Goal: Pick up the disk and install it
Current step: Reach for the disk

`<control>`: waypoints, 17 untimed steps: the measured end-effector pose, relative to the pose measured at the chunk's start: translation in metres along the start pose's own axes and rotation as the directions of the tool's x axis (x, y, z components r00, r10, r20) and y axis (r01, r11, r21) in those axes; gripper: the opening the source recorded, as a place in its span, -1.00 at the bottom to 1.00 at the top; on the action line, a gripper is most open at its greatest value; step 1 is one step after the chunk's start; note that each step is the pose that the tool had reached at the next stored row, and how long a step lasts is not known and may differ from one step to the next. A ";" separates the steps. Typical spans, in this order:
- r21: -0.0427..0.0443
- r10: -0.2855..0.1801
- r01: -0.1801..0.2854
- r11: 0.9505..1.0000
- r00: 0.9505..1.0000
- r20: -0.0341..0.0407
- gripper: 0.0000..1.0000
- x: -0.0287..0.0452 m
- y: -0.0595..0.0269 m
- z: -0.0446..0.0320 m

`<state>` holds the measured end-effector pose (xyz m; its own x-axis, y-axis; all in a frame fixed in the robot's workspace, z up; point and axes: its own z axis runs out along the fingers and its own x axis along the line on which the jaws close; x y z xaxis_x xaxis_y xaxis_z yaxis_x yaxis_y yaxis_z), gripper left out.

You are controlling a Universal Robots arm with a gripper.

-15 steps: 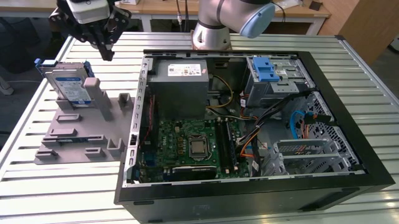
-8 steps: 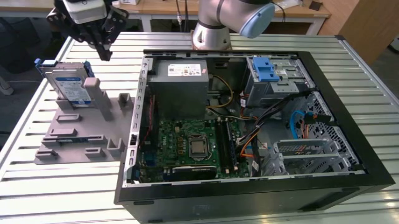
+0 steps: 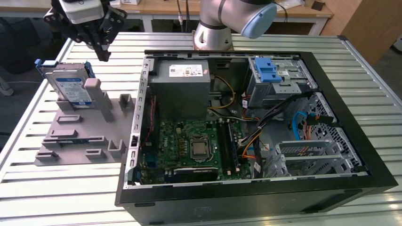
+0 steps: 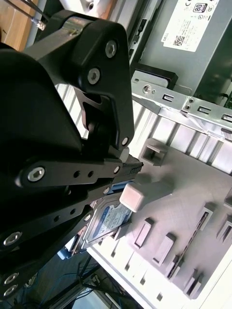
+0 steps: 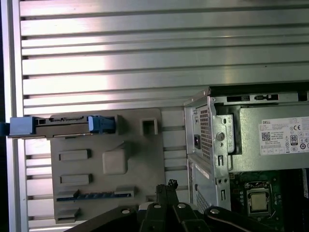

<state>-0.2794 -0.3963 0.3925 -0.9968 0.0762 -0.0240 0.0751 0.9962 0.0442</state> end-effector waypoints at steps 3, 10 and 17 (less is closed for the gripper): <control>0.000 0.000 0.000 1.000 1.000 0.000 -0.79 0.0016 -0.0001 0.0000; 0.000 0.000 0.000 1.000 1.000 0.000 -0.79 0.0052 -0.0003 -0.0001; 0.000 0.000 0.000 1.000 1.000 0.000 -0.79 0.0092 -0.0003 -0.0001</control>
<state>-0.2886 -0.3958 0.3924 -0.9968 0.0762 -0.0235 0.0751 0.9962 0.0443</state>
